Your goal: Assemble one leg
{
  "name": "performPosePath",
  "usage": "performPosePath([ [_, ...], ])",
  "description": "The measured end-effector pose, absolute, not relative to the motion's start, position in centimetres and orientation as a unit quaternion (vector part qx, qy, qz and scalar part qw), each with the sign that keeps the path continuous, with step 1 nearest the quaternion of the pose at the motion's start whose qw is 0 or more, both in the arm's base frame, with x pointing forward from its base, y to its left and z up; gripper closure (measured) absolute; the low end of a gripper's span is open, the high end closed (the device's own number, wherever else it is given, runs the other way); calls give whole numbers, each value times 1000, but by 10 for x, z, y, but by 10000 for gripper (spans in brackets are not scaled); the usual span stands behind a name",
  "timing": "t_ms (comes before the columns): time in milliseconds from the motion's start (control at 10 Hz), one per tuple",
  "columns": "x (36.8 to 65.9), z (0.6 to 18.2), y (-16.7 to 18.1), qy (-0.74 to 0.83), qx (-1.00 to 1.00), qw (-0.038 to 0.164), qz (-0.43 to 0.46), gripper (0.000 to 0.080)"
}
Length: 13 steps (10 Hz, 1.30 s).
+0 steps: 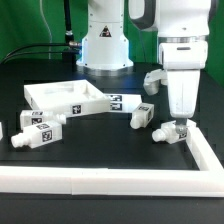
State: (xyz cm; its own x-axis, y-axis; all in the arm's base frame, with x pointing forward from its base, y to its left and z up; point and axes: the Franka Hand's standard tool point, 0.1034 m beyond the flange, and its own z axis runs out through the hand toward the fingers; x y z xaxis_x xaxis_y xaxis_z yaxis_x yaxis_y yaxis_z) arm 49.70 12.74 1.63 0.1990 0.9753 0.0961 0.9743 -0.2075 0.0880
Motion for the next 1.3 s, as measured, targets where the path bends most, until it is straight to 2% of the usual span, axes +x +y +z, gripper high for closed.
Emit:
performPosePath([
  [300,498,6,115,619,783,-1,60,150],
  [400,498,6,115,619,783,-1,59,251],
  [500,497,6,115,619,783,-1,59,386],
  [600,498,6,115,619,783,-1,59,386],
  [700,498,6,115,619,783,-1,59,483],
  [900,493,8,117,605,794,-2,58,483],
  [1000,478,18,122,592,804,-2,55,483],
  [1300,404,40,136,564,824,-4,51,483],
])
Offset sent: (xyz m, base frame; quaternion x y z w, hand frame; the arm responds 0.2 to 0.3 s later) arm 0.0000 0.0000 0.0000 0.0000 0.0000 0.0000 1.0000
